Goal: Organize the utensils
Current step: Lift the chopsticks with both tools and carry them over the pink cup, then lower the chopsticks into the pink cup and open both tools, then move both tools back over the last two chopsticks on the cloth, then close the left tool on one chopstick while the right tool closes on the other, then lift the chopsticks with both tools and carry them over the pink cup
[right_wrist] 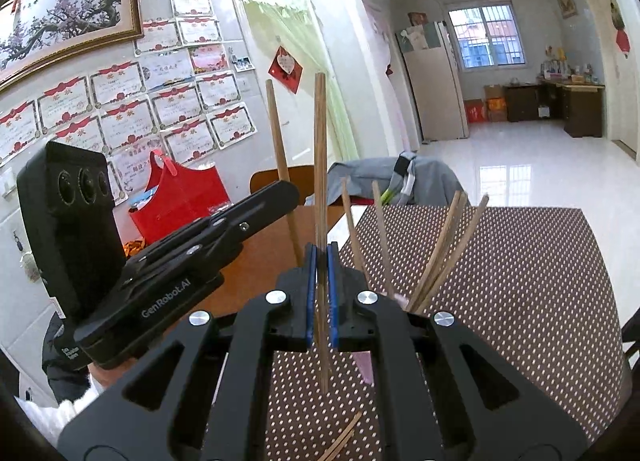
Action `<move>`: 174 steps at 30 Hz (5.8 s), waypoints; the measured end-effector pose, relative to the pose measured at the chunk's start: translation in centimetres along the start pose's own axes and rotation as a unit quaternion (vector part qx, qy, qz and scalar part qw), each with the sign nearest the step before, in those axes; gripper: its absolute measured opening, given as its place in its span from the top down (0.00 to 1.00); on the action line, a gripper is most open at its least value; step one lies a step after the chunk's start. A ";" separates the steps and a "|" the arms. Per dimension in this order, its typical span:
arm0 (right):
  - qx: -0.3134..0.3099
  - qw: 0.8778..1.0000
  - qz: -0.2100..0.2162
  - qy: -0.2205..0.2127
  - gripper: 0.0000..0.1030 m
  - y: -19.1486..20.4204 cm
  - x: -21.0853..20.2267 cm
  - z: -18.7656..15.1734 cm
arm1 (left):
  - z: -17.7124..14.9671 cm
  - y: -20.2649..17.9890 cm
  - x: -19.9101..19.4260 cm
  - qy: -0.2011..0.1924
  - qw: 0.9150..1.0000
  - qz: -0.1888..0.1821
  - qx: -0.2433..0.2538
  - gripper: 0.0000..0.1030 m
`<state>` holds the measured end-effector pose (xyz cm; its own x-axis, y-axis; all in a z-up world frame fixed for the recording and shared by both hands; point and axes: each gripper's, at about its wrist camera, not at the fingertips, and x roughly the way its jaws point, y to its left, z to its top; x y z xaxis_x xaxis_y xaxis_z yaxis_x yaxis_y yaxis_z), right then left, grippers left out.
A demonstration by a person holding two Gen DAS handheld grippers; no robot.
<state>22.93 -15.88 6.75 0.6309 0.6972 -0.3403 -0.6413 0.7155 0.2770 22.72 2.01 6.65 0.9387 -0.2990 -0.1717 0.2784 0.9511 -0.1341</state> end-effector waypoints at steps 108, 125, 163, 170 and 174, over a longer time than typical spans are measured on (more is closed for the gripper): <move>0.081 0.973 -0.129 0.173 0.50 1.0 -3.1 -21.3 | -22.0 -2.5 -2.4 0.407 0.910 0.072 0.019 0.53; 0.087 0.970 -0.129 0.184 0.49 0.4 -2.8 -21.6 | -22.2 -1.6 -1.2 0.408 0.909 0.080 0.033 0.65; -0.049 0.916 -0.102 0.386 0.94 0.7 9.2 -18.1 | -21.1 0.7 0.1 0.416 0.906 0.074 0.026 0.94; -0.035 0.938 -0.085 0.335 0.94 -0.4 6.9 -16.6 | -18.5 -0.2 -1.6 0.353 0.933 0.068 0.019 0.94; -0.025 0.955 -0.073 0.287 0.94 -0.7 5.3 -14.8 | -16.2 -0.8 -3.0 0.297 0.953 0.064 0.012 0.94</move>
<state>20.25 -13.32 -8.53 0.3816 0.4415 -0.8121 -0.5945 0.7899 0.1500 16.37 0.91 -8.55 0.6867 -0.1657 -0.7078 0.1815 0.9819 -0.0538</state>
